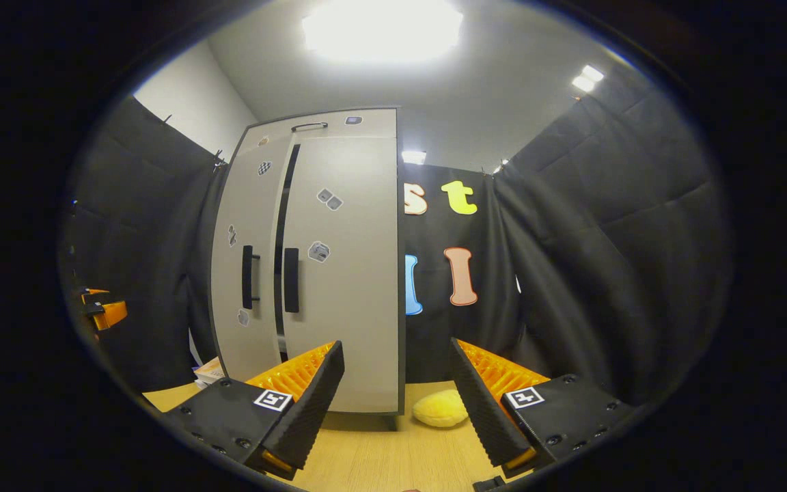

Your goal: Grasp the bottle in the cabinet with the left hand and place it on the coaster, then close the right door with the right hand and the left door with the left hand.

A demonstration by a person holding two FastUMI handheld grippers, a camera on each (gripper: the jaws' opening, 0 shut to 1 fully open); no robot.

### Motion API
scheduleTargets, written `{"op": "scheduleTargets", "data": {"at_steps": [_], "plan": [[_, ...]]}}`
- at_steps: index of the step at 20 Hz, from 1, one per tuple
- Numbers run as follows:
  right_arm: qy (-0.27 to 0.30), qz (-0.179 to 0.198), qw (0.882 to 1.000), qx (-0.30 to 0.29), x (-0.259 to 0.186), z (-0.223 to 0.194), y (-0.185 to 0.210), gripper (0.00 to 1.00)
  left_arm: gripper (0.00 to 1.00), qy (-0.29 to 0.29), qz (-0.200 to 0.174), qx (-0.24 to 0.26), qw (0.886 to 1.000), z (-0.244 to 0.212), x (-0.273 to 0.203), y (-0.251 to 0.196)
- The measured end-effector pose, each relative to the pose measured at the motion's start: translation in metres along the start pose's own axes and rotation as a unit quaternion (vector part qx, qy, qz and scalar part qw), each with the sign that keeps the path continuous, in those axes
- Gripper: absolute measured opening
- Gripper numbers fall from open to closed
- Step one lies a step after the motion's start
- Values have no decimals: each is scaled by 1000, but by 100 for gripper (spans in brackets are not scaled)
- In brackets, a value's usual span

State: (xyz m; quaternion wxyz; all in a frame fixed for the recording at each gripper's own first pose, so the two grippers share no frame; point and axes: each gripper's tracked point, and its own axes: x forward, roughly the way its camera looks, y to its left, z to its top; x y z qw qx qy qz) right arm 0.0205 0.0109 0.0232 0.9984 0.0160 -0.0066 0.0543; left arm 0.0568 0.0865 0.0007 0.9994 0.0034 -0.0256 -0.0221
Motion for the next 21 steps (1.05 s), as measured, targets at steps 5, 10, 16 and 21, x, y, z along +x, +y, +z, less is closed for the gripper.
{"op": "scheduleTargets", "data": {"at_steps": [5,10,16,21], "plan": [[7,9,1000,-1,-2,-4,10,97,96,8,7,-5,1000,-5,-8,12],[5,16,1000,-7,-6,-2,18,97,89,13,7,-8,1000,-9,-16,19],[7,18,1000,-2,-14,-2,23,98,89,19,9,1,1000,-13,-23,26],[3,17,1000,-9,-21,3,25,97,89,15,10,-2,1000,-10,-26,27]]}}
